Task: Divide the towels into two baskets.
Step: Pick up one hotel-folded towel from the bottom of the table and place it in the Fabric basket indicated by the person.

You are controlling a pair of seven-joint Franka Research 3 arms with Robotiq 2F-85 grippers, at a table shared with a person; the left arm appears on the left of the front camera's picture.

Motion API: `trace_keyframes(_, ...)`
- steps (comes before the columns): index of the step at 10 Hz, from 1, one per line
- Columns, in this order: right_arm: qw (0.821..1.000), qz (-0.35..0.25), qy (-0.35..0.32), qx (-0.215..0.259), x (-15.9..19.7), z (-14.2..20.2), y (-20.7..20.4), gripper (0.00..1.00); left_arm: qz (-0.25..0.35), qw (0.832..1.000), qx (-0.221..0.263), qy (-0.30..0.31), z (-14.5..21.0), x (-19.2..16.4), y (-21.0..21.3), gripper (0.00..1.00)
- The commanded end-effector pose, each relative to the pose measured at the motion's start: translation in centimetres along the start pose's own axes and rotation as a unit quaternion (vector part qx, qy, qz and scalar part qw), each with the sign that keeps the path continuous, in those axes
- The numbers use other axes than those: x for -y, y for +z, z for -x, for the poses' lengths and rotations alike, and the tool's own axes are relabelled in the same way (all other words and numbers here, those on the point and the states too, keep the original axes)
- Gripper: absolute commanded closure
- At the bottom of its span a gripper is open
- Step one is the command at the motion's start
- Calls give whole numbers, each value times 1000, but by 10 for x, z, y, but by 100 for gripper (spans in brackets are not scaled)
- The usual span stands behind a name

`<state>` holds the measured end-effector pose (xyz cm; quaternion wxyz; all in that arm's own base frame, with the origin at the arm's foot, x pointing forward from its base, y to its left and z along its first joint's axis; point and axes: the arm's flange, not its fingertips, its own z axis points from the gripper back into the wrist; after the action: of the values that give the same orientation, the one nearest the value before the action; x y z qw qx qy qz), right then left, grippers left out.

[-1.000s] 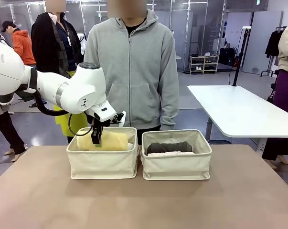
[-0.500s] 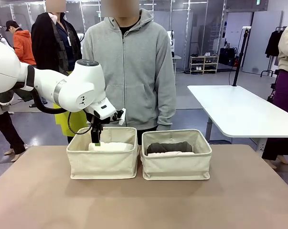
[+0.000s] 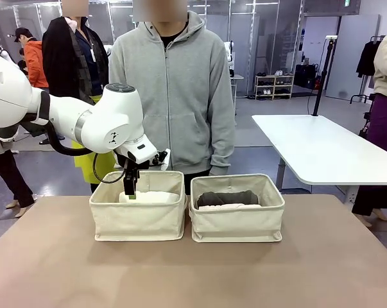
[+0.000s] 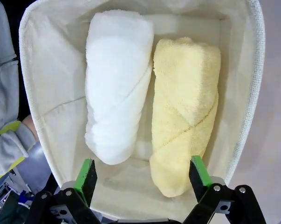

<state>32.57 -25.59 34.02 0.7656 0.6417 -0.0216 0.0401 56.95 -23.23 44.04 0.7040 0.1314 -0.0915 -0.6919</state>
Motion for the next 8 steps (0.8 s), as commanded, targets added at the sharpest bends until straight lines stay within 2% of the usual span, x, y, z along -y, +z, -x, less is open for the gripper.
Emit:
trace_keyframes(1,1000,5,0,1,-2,2,-2,0,-2,1000,-1,-5,3,-3,2,0)
trace_keyframes(6,1000,5,0,1,-2,2,-2,0,-1,1000,0,0,0,0,1,0)
trace_keyframes(8,1000,5,0,1,-2,2,-2,0,36,997,57,47,33,-7,45,0)
